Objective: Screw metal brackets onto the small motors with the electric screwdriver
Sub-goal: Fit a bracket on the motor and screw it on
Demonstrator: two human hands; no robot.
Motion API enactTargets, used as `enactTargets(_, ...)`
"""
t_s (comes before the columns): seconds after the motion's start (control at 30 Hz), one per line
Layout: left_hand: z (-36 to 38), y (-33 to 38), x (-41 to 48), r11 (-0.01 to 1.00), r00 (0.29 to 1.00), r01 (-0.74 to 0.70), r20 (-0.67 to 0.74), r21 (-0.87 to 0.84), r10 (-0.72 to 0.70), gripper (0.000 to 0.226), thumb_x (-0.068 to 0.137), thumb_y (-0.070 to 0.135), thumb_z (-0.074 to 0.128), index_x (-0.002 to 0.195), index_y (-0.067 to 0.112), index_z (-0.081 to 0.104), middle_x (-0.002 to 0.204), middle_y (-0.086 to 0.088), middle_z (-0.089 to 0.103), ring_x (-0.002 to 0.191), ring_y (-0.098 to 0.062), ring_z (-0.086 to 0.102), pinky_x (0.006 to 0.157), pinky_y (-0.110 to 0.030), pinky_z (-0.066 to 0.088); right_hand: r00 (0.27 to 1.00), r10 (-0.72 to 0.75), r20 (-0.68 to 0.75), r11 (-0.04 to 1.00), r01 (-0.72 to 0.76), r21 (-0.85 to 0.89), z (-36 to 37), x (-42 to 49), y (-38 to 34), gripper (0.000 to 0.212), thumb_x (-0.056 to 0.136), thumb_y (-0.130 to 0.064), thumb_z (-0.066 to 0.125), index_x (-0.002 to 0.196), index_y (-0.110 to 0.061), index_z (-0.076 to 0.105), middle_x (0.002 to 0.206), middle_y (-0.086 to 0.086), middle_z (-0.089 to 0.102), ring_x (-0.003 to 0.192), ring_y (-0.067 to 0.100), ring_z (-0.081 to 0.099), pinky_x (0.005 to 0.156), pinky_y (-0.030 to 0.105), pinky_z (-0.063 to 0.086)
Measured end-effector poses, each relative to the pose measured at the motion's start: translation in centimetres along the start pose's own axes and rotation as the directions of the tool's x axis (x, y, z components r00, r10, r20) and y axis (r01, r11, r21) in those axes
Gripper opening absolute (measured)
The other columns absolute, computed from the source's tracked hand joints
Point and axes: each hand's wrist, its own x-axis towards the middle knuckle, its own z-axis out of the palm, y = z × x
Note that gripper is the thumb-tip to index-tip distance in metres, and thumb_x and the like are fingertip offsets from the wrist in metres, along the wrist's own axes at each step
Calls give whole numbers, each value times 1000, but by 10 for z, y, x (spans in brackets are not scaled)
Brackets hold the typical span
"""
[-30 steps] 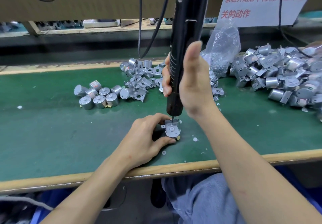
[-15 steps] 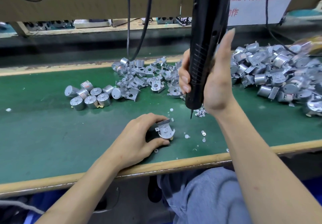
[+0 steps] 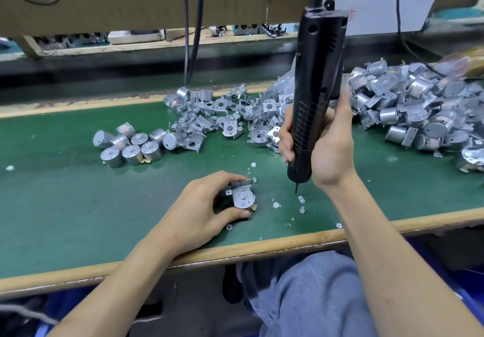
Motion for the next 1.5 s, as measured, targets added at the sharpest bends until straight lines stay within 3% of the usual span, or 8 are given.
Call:
enactTargets(0.5, 0, 4, 1, 1000, 1000, 16, -17, 13, -16, 49, 78, 50, 75, 120, 28, 63, 108, 37, 55, 102, 21, 50, 84, 0, 34, 1000, -13, -4, 999, 13, 44, 5, 3, 1, 70, 92, -61, 10, 71, -7, 50, 51, 4, 47, 44, 19, 41, 45, 26, 31)
enactTargets(0.77, -1, 5, 2, 1000, 1000, 27, -12, -5, -27, 47, 78, 44, 79, 120, 26, 64, 110, 30, 61, 104, 12, 55, 83, -2, 36, 999, -34, 1, 997, 34, 62, 13, 12, 2, 68, 93, -59, 10, 76, -7, 50, 52, 0, 49, 44, 17, 42, 44, 25, 32)
enactTargets(1.07, -1, 5, 1, 1000, 1000, 27, -8, 0, -27, 48, 78, 45, 79, 120, 27, 64, 108, 27, 62, 92, 11, 55, 77, -4, 37, 1000, -30, -1, 998, 30, 64, 11, 10, 7, 68, 92, -60, 10, 78, -6, 49, 53, 1, 48, 45, 17, 42, 45, 26, 32)
enactTargets(1.23, 0, 5, 1, 999, 999, 35, -7, 5, -35, 49, 78, 46, 79, 120, 27, 64, 109, 23, 65, 93, -1, 60, 78, -12, 43, 999, -34, 3, 997, 34, 74, 11, 10, 7, 67, 92, -60, 11, 77, -6, 49, 54, 1, 48, 45, 16, 42, 44, 24, 32)
enactTargets(1.5, 0, 5, 2, 1000, 1000, 26, -14, 18, -26, 48, 78, 46, 79, 119, 27, 64, 108, 28, 62, 91, -4, 60, 77, -11, 43, 999, -45, -2, 997, 45, 64, 6, 12, 8, 69, 93, -61, 12, 74, -7, 49, 52, 5, 46, 45, 19, 40, 45, 26, 32)
